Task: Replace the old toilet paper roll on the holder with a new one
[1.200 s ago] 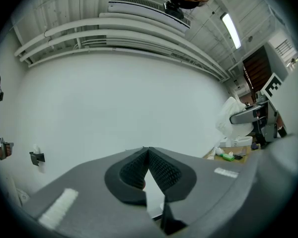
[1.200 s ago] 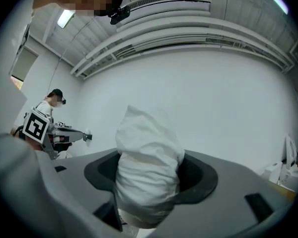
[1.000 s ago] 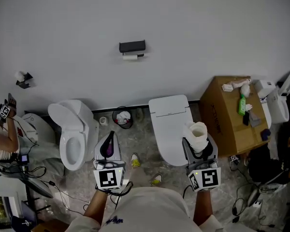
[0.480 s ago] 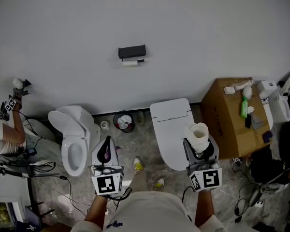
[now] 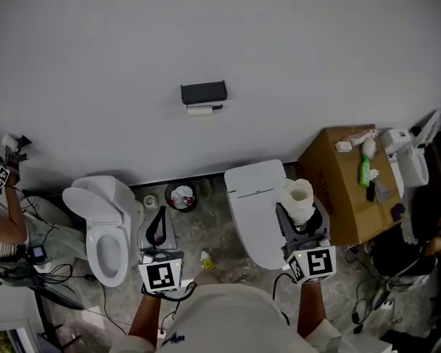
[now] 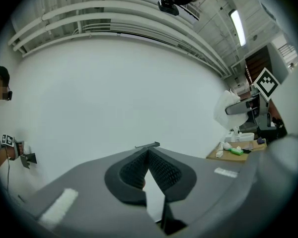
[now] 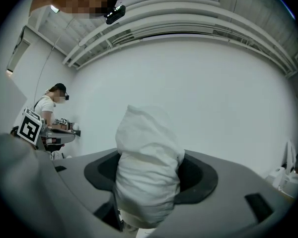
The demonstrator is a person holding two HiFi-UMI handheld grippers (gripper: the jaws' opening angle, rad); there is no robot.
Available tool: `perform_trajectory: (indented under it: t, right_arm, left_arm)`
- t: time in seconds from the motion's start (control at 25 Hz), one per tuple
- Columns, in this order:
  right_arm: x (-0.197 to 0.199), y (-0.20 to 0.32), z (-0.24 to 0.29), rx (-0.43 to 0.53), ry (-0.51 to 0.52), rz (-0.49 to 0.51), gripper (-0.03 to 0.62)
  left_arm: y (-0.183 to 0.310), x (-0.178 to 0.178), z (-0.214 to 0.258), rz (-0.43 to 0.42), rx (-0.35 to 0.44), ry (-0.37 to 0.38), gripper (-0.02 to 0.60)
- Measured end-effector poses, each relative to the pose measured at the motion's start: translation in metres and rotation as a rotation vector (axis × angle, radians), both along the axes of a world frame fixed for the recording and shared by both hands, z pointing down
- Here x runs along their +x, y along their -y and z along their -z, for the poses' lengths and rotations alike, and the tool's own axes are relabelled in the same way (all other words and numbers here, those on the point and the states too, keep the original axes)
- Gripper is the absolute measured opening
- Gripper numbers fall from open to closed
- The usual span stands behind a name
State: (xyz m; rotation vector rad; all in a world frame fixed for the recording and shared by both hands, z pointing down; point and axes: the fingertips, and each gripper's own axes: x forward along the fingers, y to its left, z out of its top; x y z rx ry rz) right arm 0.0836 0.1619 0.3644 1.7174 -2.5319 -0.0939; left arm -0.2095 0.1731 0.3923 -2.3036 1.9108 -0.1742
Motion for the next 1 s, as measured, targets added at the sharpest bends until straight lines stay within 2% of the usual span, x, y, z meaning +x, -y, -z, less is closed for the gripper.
perform_trajectory:
  t: [0.12, 0.28, 0.4, 0.6, 0.88, 1.0]
  right_arm:
    - [-0.015, 0.018, -0.007, -0.038, -0.030, -0.018, 0.298]
    - [-0.042, 0.043, -0.005, -0.062, -0.025, -0.038, 0.298]
    - [-0.062, 0.045, -0.016, -0.107, -0.058, -0.020, 0.298]
    - [-0.074, 0.058, -0.023, -0.139, -0.058, -0.046, 0.298]
    - [-0.081, 0.092, -0.031, -0.148, -0.045, -0.038, 0.298]
    - [-0.084, 0.117, -0.033, -0.130, -0.028, -0.036, 0.298]
  left_arm:
    - [0.019, -0.016, 0.000, -0.033, 0.016, -0.042, 0.003]
    - [0.045, -0.050, -0.010, -0.035, -0.067, -0.055, 0.003]
    - [0.060, -0.057, -0.020, -0.073, -0.063, -0.096, 0.003]
    - [0.076, -0.064, -0.036, -0.091, -0.069, -0.127, 0.003]
    - [0.105, -0.069, -0.041, -0.088, -0.100, -0.098, 0.003]
    - [0.128, -0.074, -0.034, -0.072, -0.074, -0.080, 0.003]
